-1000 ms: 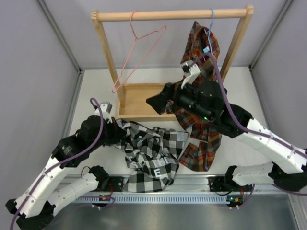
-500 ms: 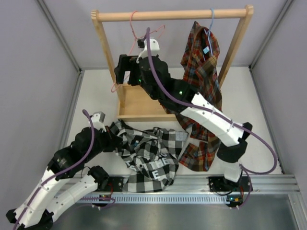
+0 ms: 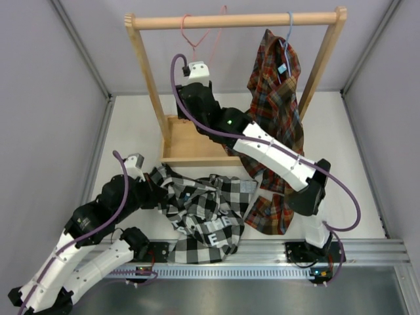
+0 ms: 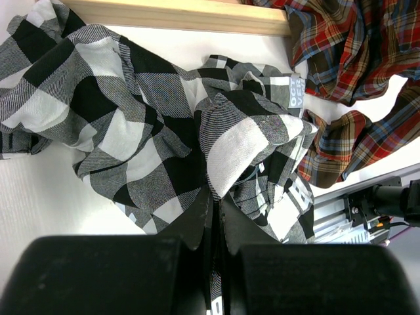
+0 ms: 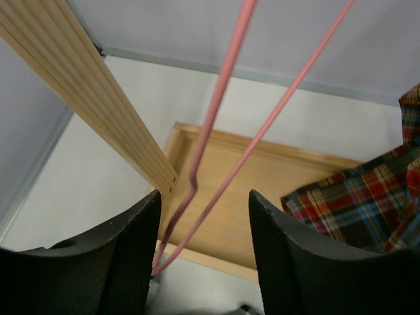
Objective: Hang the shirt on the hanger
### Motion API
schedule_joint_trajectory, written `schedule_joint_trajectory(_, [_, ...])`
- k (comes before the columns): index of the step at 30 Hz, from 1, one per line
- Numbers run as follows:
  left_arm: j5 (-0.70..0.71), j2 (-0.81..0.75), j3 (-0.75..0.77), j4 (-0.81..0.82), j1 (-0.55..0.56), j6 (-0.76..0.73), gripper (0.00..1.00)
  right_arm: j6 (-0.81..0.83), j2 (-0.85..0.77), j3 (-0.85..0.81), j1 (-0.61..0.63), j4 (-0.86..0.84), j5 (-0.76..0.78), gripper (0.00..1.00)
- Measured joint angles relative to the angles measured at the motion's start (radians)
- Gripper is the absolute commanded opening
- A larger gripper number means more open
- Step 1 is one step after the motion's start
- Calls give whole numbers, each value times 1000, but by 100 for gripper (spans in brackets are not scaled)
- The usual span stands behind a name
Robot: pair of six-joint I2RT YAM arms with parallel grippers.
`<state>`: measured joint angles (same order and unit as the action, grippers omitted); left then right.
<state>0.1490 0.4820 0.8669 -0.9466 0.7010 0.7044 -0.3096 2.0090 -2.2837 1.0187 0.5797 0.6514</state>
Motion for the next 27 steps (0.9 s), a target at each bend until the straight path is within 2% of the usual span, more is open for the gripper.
schedule_joint_trajectory(5, [-3, -8, -1, 0, 0, -3, 0, 23, -78, 121, -17, 6, -21, 35])
schedule_joint_trajectory(12, [-4, -28, -2, 0, 0, -5, 0, 60, -136, 163, -92, -5, -100, 28])
schedule_joint_trajectory(16, [-4, -28, -3, 0, 0, -5, 0, 96, -143, 163, -107, -8, -126, 18])
schedule_joint_trajectory(19, [-7, -28, -3, 0, 0, -6, 0, 125, -143, 163, -110, -8, -158, 5])
schedule_joint_trajectory(24, [-11, -28, -3, 0, 0, -9, 0, 152, -143, 163, -131, -9, -198, 5])
schedule_joint_trajectory(27, [-12, -28, -3, 0, 0, -11, 0, 172, -143, 163, -140, -10, -204, 1])
